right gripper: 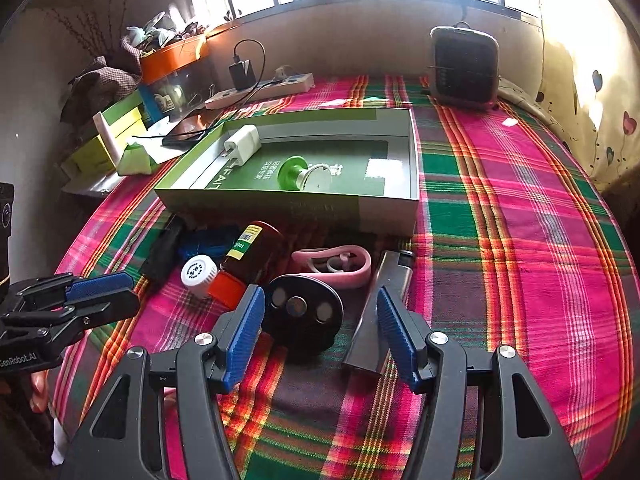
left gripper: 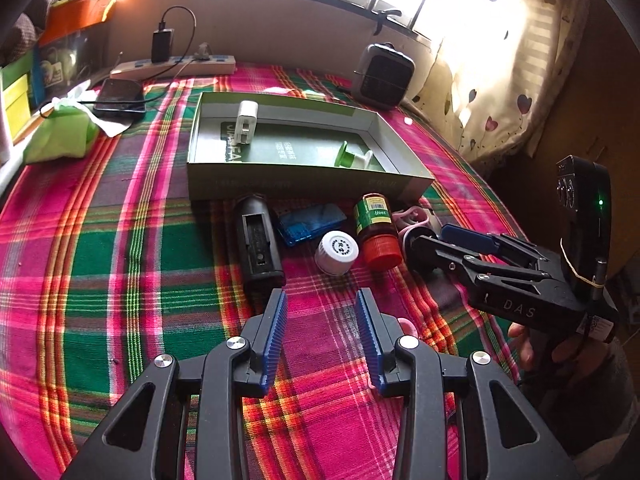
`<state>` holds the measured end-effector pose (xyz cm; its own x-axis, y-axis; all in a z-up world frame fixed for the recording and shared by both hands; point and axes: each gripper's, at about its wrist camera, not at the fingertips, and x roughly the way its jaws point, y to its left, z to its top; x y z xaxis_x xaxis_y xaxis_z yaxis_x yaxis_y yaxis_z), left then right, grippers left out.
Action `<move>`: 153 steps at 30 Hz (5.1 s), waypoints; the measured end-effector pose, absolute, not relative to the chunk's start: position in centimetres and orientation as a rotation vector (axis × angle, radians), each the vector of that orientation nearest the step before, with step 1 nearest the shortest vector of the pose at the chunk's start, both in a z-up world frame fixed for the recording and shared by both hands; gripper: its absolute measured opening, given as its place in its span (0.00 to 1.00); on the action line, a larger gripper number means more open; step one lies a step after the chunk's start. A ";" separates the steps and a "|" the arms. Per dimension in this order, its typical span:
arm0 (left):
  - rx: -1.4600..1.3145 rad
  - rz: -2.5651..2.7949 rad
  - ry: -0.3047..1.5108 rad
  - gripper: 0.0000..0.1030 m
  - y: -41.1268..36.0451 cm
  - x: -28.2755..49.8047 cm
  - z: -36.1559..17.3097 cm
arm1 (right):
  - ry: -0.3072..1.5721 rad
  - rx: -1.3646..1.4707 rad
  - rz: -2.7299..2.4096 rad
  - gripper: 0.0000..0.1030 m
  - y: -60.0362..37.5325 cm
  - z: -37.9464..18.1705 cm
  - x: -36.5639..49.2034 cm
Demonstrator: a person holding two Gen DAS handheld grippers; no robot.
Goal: Organize rigid objects
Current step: 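Withdraw both open grippers from the box toward the remaining objects, then grasp the pink-and-white clip with the left gripper while the right grasps the black disc, then carry the pink clip with the left gripper while the right carries the black disc to the box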
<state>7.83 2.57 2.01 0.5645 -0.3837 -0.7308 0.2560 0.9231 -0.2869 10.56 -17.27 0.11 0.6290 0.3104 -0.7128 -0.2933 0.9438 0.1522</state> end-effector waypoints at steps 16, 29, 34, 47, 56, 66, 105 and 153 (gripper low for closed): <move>-0.169 -0.386 0.915 0.34 2.8 7.5 1.4 | 0.843 -0.020 0.410 0.58 -15.6 -0.5 10.3; -0.163 -0.421 0.930 0.34 1.6 7.2 1.1 | 0.859 0.025 0.414 0.27 -16.1 -0.7 10.6; -0.147 -0.442 0.932 0.39 0.9 6.9 1.2 | 0.859 0.056 0.417 0.24 -16.5 -0.7 10.7; -0.017 -0.513 0.944 0.39 -1.9 5.6 1.2 | 0.846 0.117 0.435 0.13 -17.5 -0.6 10.1; 0.019 -0.480 0.958 0.39 -2.7 5.7 0.7 | 0.853 0.179 0.452 0.13 -18.7 -0.8 9.3; 0.044 -0.441 0.945 0.29 -3.0 5.7 0.7 | 0.843 0.186 0.460 0.13 -19.0 -0.7 8.8; -0.040 -0.343 0.839 0.22 0.6 10.5 5.3 | 0.770 0.179 0.451 0.12 -20.2 3.1 10.4; -0.040 -0.158 0.907 0.22 3.1 24.2 2.3 | 0.887 0.182 0.414 0.12 -19.4 0.7 26.8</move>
<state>24.19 3.12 2.31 0.6050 -0.1536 -0.7813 0.1194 0.9876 -0.1017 26.75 -19.41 0.69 0.5589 0.4231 -0.7132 -0.2746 0.9060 0.3222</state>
